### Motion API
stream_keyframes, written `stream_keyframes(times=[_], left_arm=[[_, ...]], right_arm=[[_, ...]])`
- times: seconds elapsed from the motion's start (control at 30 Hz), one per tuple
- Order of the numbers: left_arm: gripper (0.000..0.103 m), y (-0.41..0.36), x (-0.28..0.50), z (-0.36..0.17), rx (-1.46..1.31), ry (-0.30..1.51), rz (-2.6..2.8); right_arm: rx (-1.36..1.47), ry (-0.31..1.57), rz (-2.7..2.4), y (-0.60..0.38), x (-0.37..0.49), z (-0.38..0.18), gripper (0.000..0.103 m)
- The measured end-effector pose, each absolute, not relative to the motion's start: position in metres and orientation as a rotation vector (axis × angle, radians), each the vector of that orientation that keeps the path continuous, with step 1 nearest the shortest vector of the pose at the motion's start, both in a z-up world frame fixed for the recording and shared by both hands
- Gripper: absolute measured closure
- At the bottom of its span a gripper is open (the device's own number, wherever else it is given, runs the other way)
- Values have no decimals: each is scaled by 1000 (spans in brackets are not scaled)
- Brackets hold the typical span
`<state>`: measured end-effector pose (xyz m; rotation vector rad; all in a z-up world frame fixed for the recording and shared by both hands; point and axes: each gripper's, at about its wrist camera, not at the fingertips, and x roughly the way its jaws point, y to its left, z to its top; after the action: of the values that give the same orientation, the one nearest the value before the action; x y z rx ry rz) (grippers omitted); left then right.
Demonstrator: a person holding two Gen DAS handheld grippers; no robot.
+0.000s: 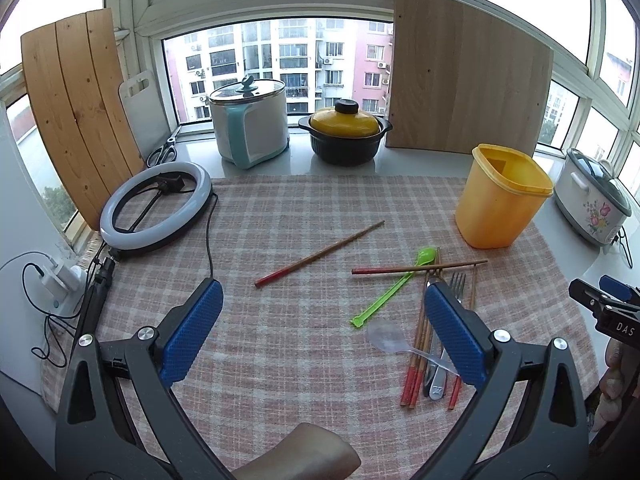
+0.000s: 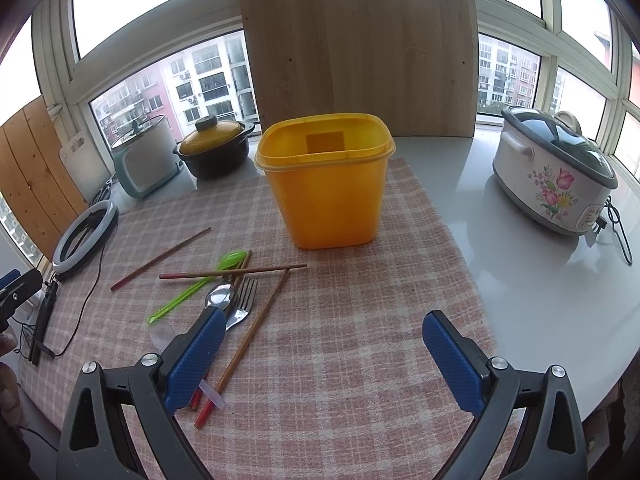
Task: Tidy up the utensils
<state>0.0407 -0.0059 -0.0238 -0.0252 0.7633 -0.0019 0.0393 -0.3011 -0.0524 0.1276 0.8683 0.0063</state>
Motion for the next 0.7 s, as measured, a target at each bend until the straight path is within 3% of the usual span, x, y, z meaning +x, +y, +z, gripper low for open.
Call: stream_keyframes(times=[0.33, 0.43, 0.7], left_arm=[[1, 24, 58, -34, 38, 776, -57], [1, 31, 70, -38, 63, 791, -99], [31, 34, 119, -63, 126, 891, -213]], right_arm=[[218, 902, 18, -304, 52, -75, 3], [242, 970, 40, -302, 63, -86, 9], [326, 1076, 89, -293, 84, -110, 22]])
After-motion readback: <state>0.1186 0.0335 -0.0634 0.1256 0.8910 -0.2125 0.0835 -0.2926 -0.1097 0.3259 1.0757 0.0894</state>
